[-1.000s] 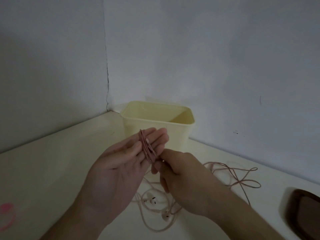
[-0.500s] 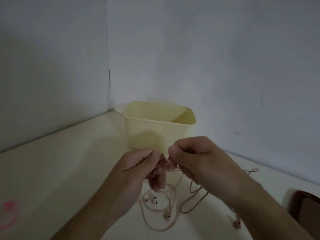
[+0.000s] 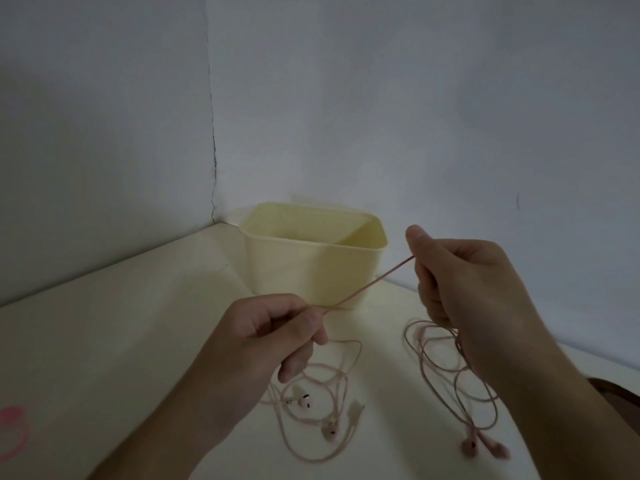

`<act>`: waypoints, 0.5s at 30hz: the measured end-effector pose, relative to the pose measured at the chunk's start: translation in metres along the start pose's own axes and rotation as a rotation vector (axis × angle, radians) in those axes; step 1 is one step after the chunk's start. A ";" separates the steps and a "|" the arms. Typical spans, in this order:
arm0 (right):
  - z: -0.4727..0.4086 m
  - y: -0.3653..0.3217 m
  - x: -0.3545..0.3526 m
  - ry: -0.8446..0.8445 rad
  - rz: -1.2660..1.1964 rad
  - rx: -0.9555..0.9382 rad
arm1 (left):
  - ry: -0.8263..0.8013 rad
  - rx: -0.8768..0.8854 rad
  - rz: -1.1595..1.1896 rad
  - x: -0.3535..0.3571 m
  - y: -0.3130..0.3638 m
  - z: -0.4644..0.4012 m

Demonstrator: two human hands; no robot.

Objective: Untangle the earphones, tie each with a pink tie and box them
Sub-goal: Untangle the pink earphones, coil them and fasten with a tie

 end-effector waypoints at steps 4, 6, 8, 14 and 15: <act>-0.004 0.001 -0.002 -0.226 0.170 0.046 | 0.136 0.000 0.016 -0.009 0.000 -0.001; -0.003 -0.009 -0.010 -0.276 0.255 0.014 | 0.215 -0.011 0.075 -0.017 -0.002 -0.003; -0.004 -0.020 -0.022 -0.199 0.411 -0.080 | 0.269 -0.019 0.073 -0.021 -0.004 -0.004; -0.004 -0.033 -0.063 0.301 0.305 -0.156 | 0.338 -0.125 -0.008 -0.022 -0.018 -0.006; -0.002 -0.034 -0.065 0.334 0.177 -0.136 | 0.343 -0.140 -0.012 -0.023 -0.020 -0.006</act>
Point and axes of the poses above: each hand's wrist, its own z-axis away from the middle knuckle, its own x-axis out of the palm, y = z × x, the point moved 5 cm from there along -z, towards the middle knuckle, and after that the axes turned 10 degrees about -z, right-handed, at the moved point
